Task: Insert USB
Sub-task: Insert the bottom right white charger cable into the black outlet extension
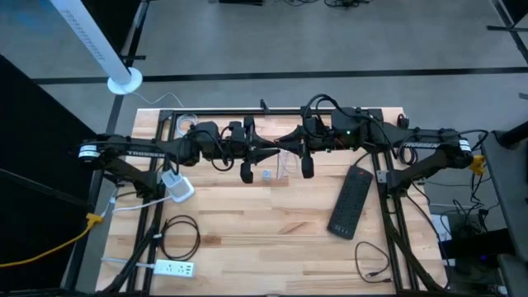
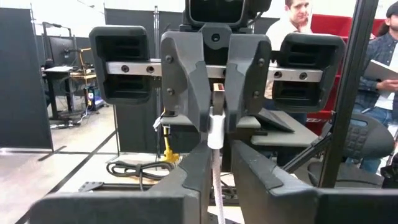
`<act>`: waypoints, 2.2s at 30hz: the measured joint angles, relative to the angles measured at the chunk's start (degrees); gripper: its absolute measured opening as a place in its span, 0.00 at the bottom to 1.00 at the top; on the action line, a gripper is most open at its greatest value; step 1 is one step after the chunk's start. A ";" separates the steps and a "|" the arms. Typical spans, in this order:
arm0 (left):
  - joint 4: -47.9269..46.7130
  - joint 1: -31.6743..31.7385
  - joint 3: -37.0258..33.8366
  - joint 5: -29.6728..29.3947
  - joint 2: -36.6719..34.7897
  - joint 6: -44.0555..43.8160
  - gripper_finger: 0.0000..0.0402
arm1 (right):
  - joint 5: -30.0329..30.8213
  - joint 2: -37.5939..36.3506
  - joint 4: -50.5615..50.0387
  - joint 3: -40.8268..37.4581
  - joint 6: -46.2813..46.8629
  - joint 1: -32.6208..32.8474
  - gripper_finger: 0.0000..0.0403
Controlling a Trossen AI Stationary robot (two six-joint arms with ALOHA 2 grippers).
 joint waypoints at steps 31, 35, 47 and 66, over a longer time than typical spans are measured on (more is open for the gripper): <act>1.92 -0.07 0.02 -0.33 3.02 -4.88 0.00 | 0.86 0.00 -0.13 -0.02 -0.26 0.00 0.04; 1.43 -0.07 0.02 -0.22 3.00 -6.96 0.00 | 2.55 -0.11 -0.85 -0.02 -0.49 0.02 0.04; -7.08 -0.01 0.00 1.85 1.27 -20.18 0.00 | 5.93 -2.87 -4.52 -0.02 -8.77 0.38 0.37; -9.78 8.38 0.00 26.01 0.98 -63.66 0.00 | 31.50 1.83 -13.05 -0.02 -60.05 12.48 0.40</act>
